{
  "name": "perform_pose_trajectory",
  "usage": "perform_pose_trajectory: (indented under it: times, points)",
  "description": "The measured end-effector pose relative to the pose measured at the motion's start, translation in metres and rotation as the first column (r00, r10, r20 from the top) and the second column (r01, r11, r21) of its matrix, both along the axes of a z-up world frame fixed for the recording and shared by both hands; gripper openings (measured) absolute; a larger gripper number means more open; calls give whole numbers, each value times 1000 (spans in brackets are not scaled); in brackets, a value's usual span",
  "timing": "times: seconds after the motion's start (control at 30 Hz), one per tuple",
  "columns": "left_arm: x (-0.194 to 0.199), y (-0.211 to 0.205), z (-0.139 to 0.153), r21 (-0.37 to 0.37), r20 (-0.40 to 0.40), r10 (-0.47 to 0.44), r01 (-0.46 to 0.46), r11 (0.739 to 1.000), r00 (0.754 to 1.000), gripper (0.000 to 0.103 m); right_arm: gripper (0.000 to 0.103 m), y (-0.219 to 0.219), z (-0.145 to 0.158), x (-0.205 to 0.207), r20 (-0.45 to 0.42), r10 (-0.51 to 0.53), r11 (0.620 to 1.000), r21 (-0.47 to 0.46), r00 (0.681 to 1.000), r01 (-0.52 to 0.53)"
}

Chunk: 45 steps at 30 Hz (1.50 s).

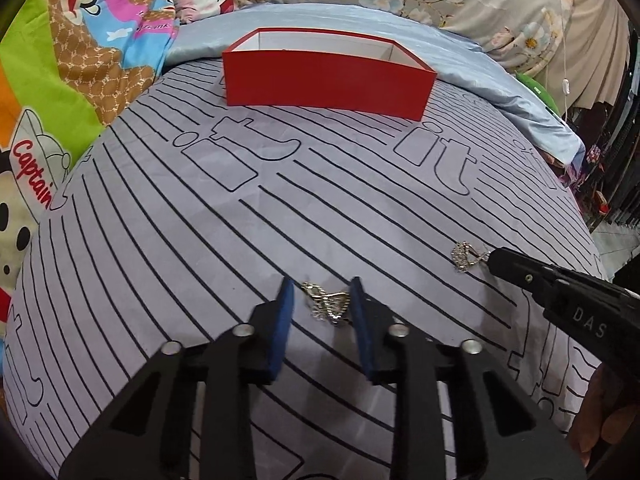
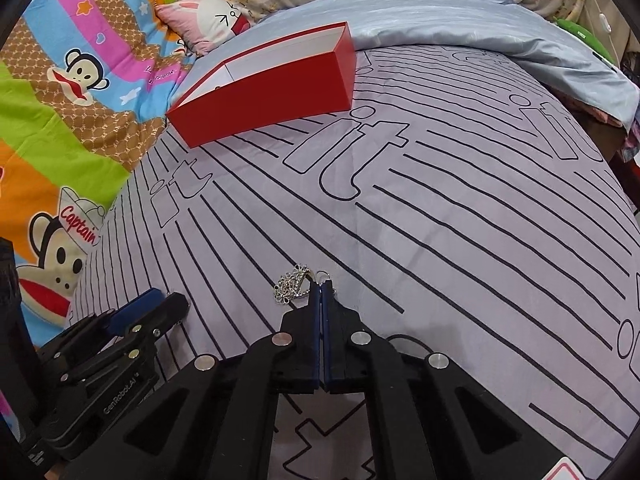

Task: Organize jewelry
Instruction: 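Grasp silver charm with left gripper while right grasps silver chain pendant, then carry both silver pieces into the red box and open both grippers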

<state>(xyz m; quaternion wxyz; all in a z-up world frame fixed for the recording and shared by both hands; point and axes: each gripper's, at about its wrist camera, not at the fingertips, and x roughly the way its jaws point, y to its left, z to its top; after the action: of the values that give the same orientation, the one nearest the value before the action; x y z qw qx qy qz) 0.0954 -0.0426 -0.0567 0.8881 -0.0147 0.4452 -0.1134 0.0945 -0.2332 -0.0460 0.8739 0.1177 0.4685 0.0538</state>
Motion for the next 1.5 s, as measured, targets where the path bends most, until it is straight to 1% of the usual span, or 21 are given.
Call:
perform_pose_trajectory:
  times: [0.1,0.13,0.17,0.27,0.37,0.5,0.8,1.0,1.17,1.33,1.5]
  points:
    - [-2,-3,0,-5,-1,-19,19,1000,1000,20,1,-1,2,-1,3,2,1000,8,1000,-2]
    - [-3,-3,1,-9,-1,-23,23,1000,1000,15,1,-1,3,-1,4,3,1000,11,1000,-3]
    - [-4,-3,2,-15,0,-28,28,999,1000,8,1,-2,4,-2,7,3,1000,14,1000,-3]
    - [-5,0,4,-43,-13,-37,37,998,999,7,1,-2,9,-5,13,8,1000,24,1000,-8]
    - [-8,3,7,-53,-13,-40,40,998,999,6,1,-1,13,-8,25,12,1000,29,1000,-13]
    - [-13,7,14,-63,-7,-42,41,997,999,1,1,-1,21,-13,41,14,999,38,999,-15]
    - [-18,14,34,-92,14,-45,46,995,999,1,1,0,53,-22,110,22,999,45,994,-27]
    - [-19,19,58,-104,34,-45,48,993,998,1,1,0,78,-27,157,35,996,70,987,-46]
    - [-13,24,86,-102,70,-34,41,994,997,1,1,0,104,-25,205,44,995,73,978,-60]
    - [2,28,113,-108,113,-26,38,993,993,1,1,-1,127,-19,249,53,996,60,967,-71]
    - [24,28,135,-111,156,-22,39,993,988,1,1,2,146,-2,287,65,996,46,956,-81]
